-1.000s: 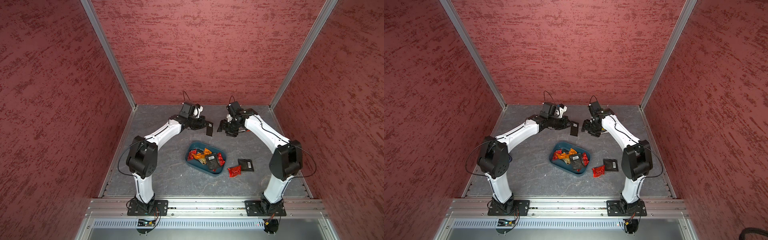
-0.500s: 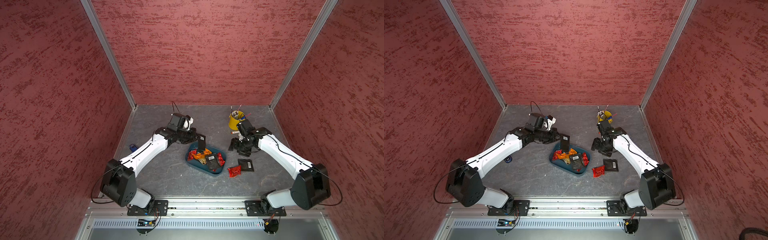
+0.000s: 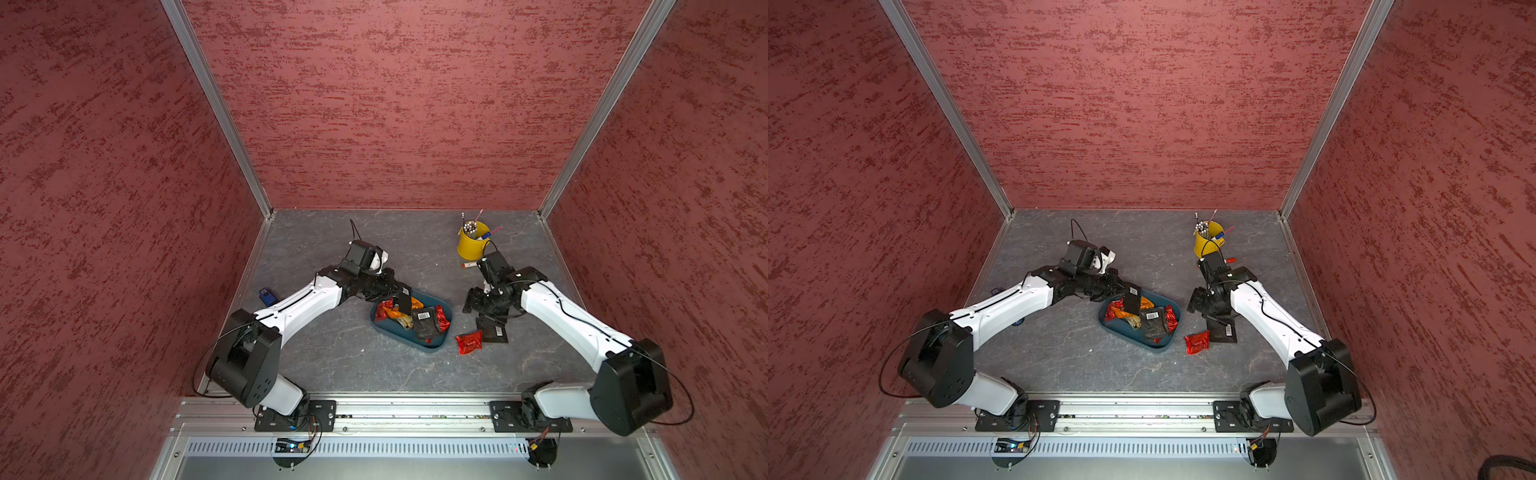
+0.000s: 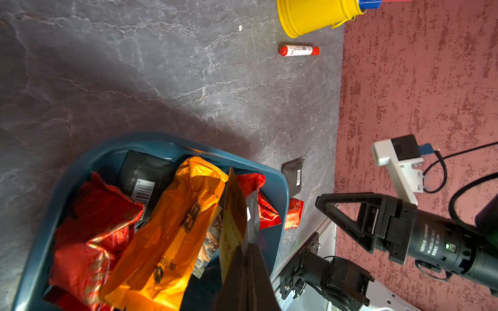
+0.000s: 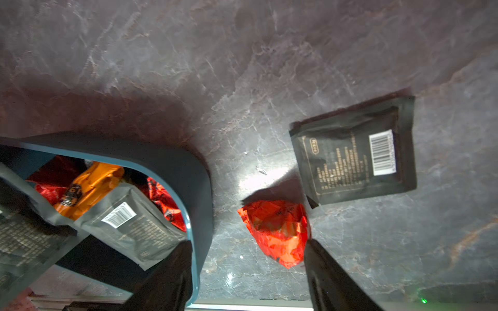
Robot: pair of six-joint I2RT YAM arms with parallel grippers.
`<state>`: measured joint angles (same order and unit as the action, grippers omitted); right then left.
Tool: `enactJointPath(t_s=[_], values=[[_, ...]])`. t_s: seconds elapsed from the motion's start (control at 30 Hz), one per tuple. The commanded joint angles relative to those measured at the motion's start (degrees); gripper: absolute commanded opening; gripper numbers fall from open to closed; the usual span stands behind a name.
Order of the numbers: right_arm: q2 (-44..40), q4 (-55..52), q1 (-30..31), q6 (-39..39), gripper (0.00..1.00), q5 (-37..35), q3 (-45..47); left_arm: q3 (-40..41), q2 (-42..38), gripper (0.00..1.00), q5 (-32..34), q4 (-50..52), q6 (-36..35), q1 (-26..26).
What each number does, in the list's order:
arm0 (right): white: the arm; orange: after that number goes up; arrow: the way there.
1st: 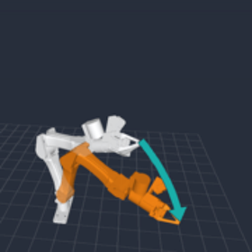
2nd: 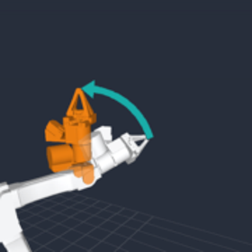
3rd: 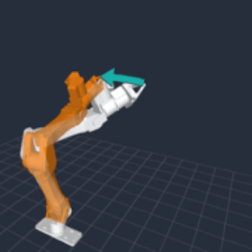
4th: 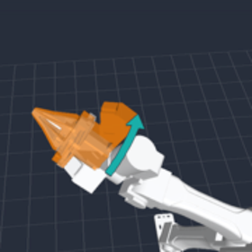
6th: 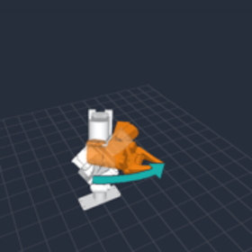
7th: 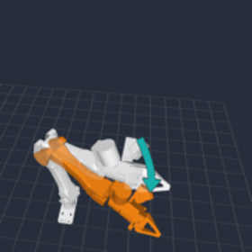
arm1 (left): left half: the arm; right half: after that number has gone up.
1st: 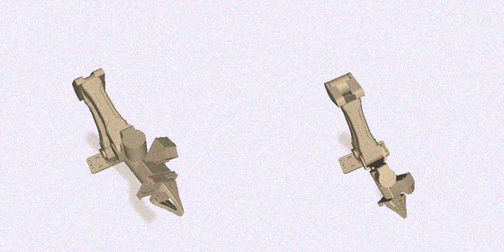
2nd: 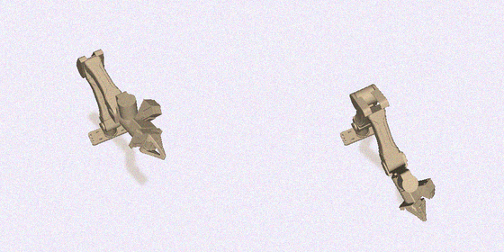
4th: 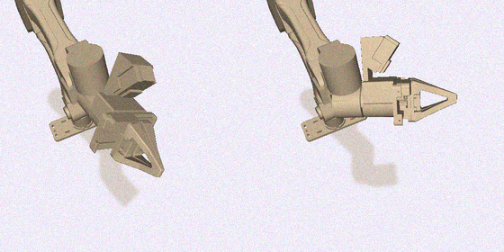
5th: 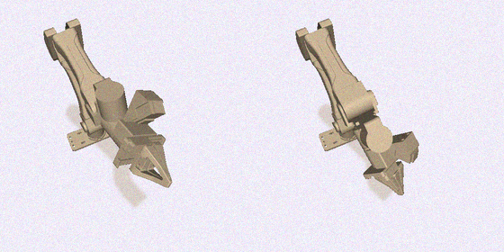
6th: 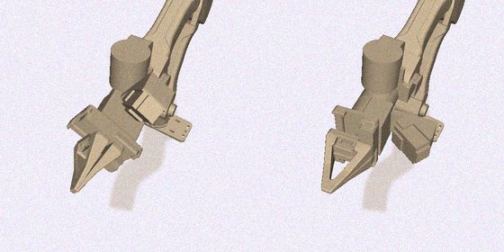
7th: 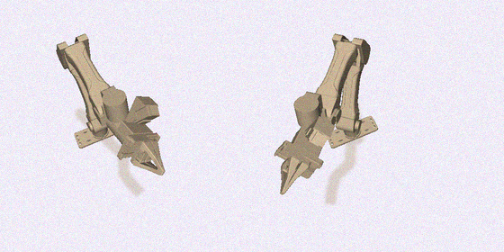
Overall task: Put the tea bags into the storage box
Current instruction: Place the tea bag in the storage box, then pick up the tea bag from the center of the board.
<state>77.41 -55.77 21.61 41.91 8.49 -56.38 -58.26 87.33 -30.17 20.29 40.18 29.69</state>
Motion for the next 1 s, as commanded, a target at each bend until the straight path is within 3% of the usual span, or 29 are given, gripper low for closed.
enactJointPath(t_s=[0.0,0.23,0.4,0.57,0.73,0.97], values=[[-1.7,1.0,0.2,1.7,0.71,0.2,1.8,-0.4,1.3,0.00,-0.9,-0.6,-0.1,0.2],[-1.7,0.9,0.6,2.8,0.73,-0.2,4.5,-0.1,2.7,0.02,-0.7,0.0,-0.5,0.2],[-1.0,3.0,0.7,3.3,0.75,1.3,6.6,0.2,2.5,0.24,-0.3,0.5,-1.0,0.2],[0.0,5.8,0.7,3.9,0.76,3.3,8.5,-1.0,1.7,0.53,0.7,3.5,-2.9,0.1],[0.0,7.9,0.8,4.1,0.77,4.4,10.0,-4.0,-1.6,0.59,5.5,10.1,-6.7,0.1],[1.2,10.5,0.8,4.8,0.77,6.2,12.2,-7.6,-5.0,0.64,7.2,15.4,-8.9,-1.2]])
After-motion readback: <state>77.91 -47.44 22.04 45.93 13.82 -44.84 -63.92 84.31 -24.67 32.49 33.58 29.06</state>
